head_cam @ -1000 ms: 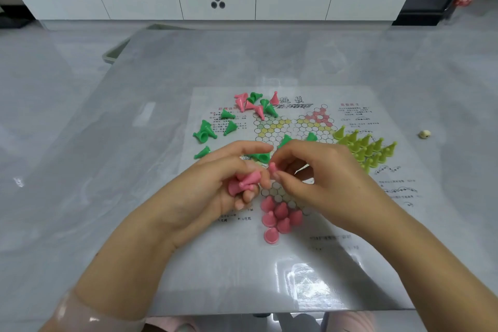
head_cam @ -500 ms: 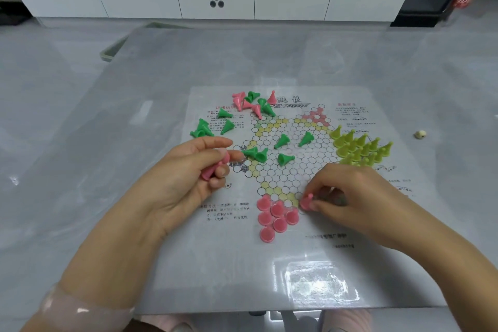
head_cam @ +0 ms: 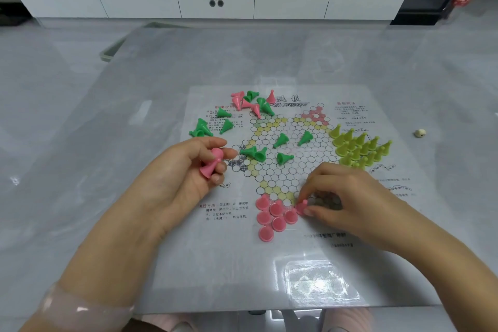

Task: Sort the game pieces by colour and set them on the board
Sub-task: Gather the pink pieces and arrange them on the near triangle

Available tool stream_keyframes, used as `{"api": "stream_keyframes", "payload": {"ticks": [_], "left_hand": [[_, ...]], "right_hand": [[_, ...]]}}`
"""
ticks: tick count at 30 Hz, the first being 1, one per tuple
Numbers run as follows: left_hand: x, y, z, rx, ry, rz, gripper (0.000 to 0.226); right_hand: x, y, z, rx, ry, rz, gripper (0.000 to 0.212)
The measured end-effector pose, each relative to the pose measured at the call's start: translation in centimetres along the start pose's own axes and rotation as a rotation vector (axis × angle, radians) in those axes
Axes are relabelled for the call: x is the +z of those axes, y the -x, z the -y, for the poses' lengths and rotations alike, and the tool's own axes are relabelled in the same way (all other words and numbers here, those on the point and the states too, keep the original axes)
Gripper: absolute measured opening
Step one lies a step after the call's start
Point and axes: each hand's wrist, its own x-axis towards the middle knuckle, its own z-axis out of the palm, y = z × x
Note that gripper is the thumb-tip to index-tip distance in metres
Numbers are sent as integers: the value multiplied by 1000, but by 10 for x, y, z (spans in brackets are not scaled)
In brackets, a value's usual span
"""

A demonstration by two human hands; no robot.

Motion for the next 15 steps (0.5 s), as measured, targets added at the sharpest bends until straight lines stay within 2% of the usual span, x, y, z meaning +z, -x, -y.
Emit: {"api": "stream_keyframes", "payload": {"ticks": [9, 15], "left_hand": [[1, 3, 1, 7, 42, 41, 31], [7, 5, 2, -12, 60, 107, 23]], "right_hand": [[-4, 1, -2, 15, -21, 15, 21], [-12, -9, 18, -19, -205, -192, 13]]}}
